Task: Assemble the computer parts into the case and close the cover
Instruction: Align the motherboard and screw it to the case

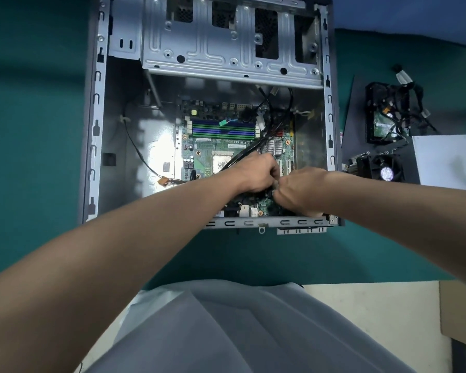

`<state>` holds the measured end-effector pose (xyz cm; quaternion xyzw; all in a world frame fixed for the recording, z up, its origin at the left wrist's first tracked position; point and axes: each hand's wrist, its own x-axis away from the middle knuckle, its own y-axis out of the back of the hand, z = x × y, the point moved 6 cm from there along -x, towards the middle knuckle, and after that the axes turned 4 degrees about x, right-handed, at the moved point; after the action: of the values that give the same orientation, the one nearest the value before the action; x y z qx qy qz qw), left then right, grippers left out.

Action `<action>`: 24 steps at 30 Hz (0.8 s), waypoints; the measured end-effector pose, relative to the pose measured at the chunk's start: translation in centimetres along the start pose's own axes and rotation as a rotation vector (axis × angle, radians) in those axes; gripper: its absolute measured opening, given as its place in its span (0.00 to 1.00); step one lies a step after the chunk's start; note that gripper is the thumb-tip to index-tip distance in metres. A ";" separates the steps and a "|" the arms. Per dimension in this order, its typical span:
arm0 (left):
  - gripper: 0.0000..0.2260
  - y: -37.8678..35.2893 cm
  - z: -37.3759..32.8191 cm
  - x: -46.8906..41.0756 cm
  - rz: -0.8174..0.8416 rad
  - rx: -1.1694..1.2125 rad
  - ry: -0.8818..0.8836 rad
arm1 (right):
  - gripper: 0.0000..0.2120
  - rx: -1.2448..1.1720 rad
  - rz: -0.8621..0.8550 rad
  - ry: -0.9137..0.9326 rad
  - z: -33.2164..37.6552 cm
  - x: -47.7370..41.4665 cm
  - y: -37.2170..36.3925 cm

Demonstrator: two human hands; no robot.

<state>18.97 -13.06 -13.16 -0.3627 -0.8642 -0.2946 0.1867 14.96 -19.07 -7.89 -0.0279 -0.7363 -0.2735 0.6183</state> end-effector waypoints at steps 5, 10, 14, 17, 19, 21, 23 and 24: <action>0.05 0.3 0.9 -0.4 -0.009 -0.030 0.009 | 0.07 -0.045 0.087 0.052 0.3 -0.6 -0.1; 0.07 0.3 1.0 -0.6 -0.006 -0.042 -0.019 | 0.08 -0.166 0.148 0.037 0.5 -0.8 -0.2; 0.08 0.2 1.2 -0.6 -0.012 -0.052 -0.016 | 0.11 -0.184 0.166 -0.014 0.4 -1.2 0.1; 0.09 0.3 1.1 -0.6 -0.007 -0.053 -0.021 | 0.14 -0.214 0.174 -0.046 0.1 -1.1 0.3; 0.09 0.3 1.0 -0.5 -0.005 -0.059 -0.020 | 0.14 -0.243 0.170 -0.061 0.1 -1.2 0.5; 0.10 0.3 1.1 -0.5 -0.006 -0.058 -0.011 | 0.12 -0.269 0.176 -0.072 0.3 -1.3 0.5; 0.10 0.3 1.1 -0.5 -0.009 -0.054 -0.013 | 0.11 -0.288 0.177 -0.084 0.4 -1.4 0.4; 0.09 0.3 1.0 -0.5 -0.010 -0.052 -0.016 | 0.12 -0.294 0.176 -0.088 0.4 -1.4 0.4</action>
<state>19.38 -12.49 -14.09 -0.3655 -0.8594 -0.3152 0.1689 15.09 -18.12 -9.04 -0.1944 -0.7095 -0.3217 0.5961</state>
